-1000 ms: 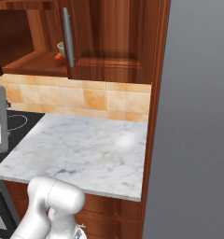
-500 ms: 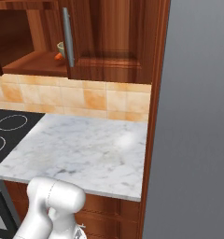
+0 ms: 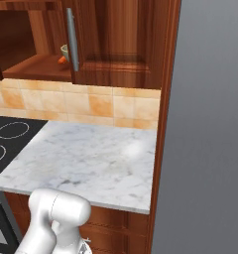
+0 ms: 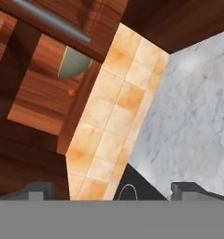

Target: Pick the mug and place it in the sink. Pick the bowl and place it in the open cabinet and then close the cabinet.

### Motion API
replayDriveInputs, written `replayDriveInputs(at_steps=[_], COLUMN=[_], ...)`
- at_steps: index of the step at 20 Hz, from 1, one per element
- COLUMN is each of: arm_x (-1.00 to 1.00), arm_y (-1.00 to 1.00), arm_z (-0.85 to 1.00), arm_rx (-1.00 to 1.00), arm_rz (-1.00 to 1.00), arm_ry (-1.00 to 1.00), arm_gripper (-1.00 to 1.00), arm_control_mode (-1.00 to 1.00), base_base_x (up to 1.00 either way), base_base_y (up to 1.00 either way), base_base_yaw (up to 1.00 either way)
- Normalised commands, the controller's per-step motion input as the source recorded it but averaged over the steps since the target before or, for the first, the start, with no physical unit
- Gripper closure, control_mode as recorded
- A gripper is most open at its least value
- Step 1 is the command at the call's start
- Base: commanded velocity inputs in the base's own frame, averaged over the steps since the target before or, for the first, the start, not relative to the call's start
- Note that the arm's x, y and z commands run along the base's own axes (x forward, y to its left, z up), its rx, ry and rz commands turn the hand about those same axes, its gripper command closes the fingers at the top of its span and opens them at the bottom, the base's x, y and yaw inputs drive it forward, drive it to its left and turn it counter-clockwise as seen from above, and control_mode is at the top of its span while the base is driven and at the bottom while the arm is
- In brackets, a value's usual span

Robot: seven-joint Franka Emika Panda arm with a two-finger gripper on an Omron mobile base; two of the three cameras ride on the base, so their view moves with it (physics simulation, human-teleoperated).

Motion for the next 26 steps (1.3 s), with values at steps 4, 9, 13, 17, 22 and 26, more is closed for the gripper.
replayDriveInputs(at_steps=[4,9,13,17,22,26], arm_x=[-0.04,-0.11,-0.11,0.01,0.23,0.38], arm_y=[0.83,0.73,0.59,0.34,0.45,0.34], arm_z=[0.0,0.0,-0.05,-0.08,-0.24,-0.18], arm_rx=[0.0,0.0,0.02,0.04,0.07,0.07], arm_rz=[0.0,0.0,0.0,0.0,0.0,0.0], arm_ry=[-0.05,-0.01,0.0,0.0,0.0,0.0], arm_gripper=[-1.0,-1.0,-1.0,-1.0,-1.0,-1.0], arm_control_mode=[-1.0,-1.0,-1.0,-1.0,-1.0,-1.0], base_base_x=[0.0,0.0,0.0,0.0,0.0,0.0], base_base_y=[0.0,0.0,0.0,0.0,0.0,0.0], base_base_yaw=[0.0,0.0,0.0,0.0,0.0,0.0])
